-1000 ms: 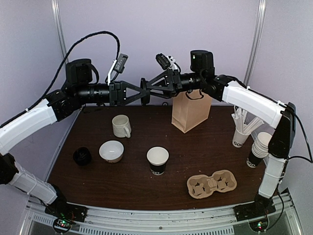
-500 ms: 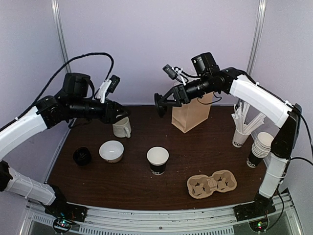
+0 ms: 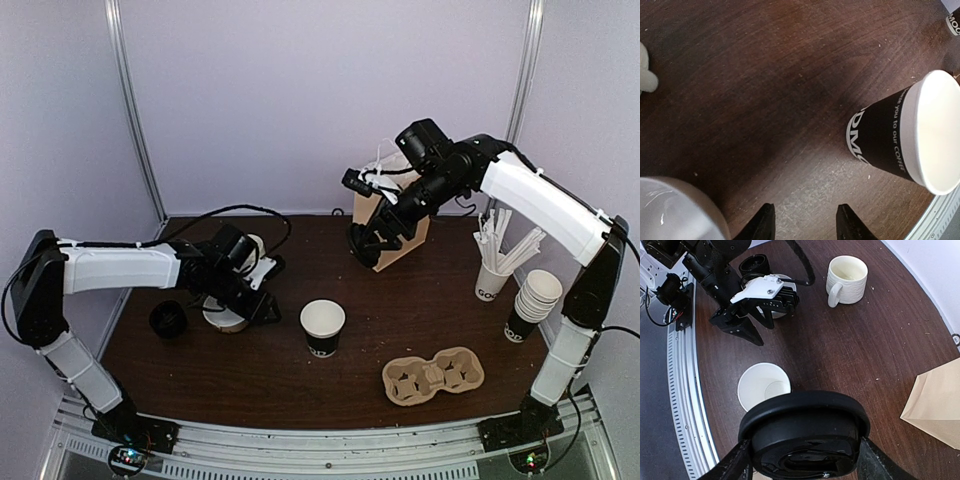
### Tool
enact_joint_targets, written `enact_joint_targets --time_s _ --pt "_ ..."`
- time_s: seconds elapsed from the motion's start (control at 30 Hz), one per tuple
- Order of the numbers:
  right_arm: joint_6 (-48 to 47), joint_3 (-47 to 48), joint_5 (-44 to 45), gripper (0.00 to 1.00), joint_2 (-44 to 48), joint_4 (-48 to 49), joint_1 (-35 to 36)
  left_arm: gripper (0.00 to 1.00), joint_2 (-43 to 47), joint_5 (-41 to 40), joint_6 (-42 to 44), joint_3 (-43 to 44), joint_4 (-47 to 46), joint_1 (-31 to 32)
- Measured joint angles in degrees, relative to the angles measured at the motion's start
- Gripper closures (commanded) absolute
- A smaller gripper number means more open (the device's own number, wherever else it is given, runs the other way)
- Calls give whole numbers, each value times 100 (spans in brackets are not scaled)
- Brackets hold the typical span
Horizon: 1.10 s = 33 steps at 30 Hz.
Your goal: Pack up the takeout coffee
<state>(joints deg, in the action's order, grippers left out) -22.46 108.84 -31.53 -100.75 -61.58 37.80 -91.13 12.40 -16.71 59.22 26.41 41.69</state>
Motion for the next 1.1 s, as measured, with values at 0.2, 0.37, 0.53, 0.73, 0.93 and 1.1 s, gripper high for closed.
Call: enact_joint_targets --time_s 0.2,0.37,0.53,0.73,0.93,1.1 --pt "-184 -101 140 32 0 -264 63 56 -546 175 -15 76 -448 295" --pt "-297 -151 236 33 0 -426 122 56 -1003 306 -39 280 -678 483" --pt "-444 -151 387 33 0 -634 260 56 -1285 417 -98 428 -890 586" --pt "-599 -151 599 33 -44 -850 479 56 -1497 575 -153 538 -1064 706" --pt "-734 -125 824 34 -365 -1040 752 56 -1565 686 -201 553 -1158 776" --pt "-835 76 1187 33 -756 -1268 1005 55 -1493 483 -219 551 -940 782"
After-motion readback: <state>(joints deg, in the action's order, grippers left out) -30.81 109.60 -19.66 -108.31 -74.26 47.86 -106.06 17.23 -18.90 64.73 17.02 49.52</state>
